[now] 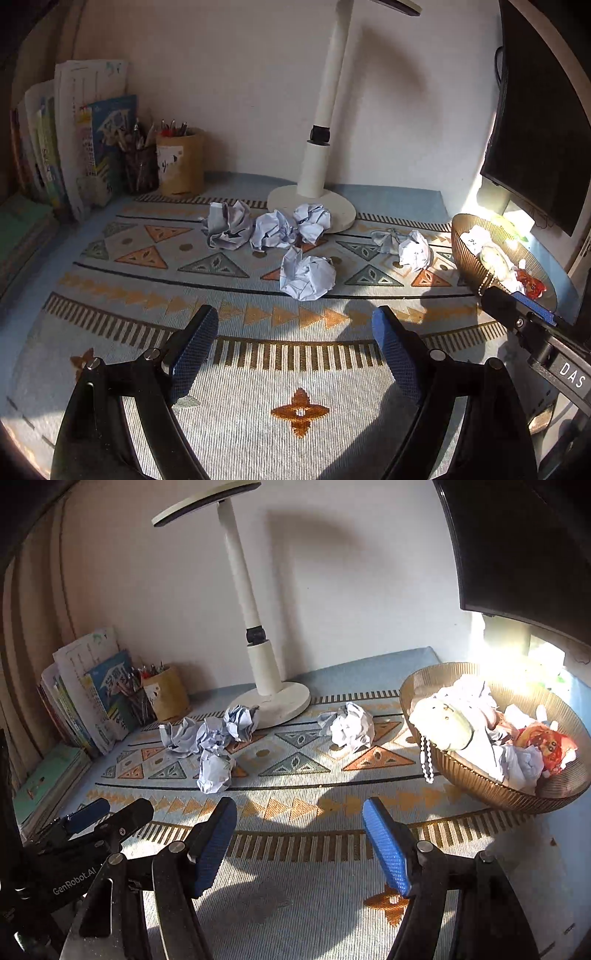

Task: Organize objects
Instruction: 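Withdraw both grippers from the bowl toward the remaining paper balls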

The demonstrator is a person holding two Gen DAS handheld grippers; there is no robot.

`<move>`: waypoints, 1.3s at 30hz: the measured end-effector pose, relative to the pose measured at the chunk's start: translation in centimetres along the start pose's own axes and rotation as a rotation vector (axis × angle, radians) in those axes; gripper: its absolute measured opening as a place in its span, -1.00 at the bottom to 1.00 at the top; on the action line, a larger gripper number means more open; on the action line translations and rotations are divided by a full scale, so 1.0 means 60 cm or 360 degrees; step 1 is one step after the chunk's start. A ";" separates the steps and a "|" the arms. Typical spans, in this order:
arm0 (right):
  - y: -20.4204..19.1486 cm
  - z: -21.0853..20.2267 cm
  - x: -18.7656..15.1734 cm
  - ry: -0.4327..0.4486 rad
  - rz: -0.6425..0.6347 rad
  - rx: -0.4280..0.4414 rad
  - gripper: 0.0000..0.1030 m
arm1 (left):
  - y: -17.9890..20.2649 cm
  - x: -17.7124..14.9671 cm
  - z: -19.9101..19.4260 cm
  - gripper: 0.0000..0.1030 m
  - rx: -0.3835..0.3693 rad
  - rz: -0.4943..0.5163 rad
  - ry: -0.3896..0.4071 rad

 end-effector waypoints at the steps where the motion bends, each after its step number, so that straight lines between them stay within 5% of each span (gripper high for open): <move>1: 0.003 0.016 -0.015 -0.0032 0.0005 0.0001 0.35 | -0.006 -0.010 0.009 0.64 -0.0004 0.0000 -0.0010; 10: -0.013 0.044 -0.033 -0.0101 -0.0107 -0.0087 0.30 | -0.024 -0.037 0.041 0.64 -0.0198 -0.0157 -0.0096; 39: -0.010 0.046 -0.036 -0.0147 -0.0091 -0.0094 0.51 | -0.033 -0.039 0.038 0.65 -0.0239 -0.0242 -0.0094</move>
Point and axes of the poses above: each gripper's, at about its wrist camera, not at the fingertips, and z roughly the way its jaws point, y to its right, x to its top, the point moved 8 cm from there along z, roughly the way its jaws point, and after that the axes turned 9 degrees about z, right-handed, at the moved point
